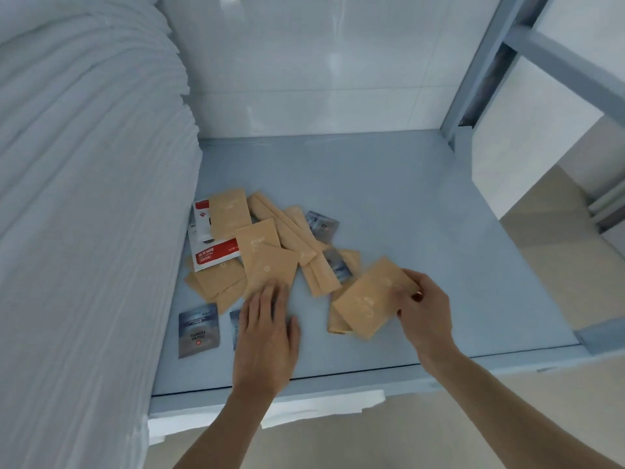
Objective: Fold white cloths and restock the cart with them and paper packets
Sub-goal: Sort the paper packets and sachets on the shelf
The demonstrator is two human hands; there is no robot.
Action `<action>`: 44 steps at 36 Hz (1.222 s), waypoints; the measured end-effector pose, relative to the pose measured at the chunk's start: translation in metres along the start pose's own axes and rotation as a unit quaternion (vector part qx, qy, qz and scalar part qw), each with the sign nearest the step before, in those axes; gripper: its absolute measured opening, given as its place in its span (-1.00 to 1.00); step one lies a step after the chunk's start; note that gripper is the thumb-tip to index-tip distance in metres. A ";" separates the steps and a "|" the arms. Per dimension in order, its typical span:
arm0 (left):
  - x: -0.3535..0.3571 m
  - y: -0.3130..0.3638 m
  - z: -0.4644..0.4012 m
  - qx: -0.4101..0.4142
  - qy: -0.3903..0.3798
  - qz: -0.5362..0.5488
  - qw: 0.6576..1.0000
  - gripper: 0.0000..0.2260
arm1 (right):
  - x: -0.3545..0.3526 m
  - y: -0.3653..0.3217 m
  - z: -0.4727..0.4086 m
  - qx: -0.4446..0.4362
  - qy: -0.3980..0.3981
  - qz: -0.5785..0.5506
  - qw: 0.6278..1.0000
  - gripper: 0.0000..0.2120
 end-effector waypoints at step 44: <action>0.041 0.233 -0.020 0.067 -0.008 0.291 0.954 -0.60 | -0.158 0.040 -0.029 -0.353 0.028 0.307 0.883 -0.62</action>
Point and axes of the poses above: each hand's wrist, its own z-axis away from the middle knuckle, its own x-axis out of the palm, y = z × x, the point moved 5 cm from there along -z, towards the middle knuckle
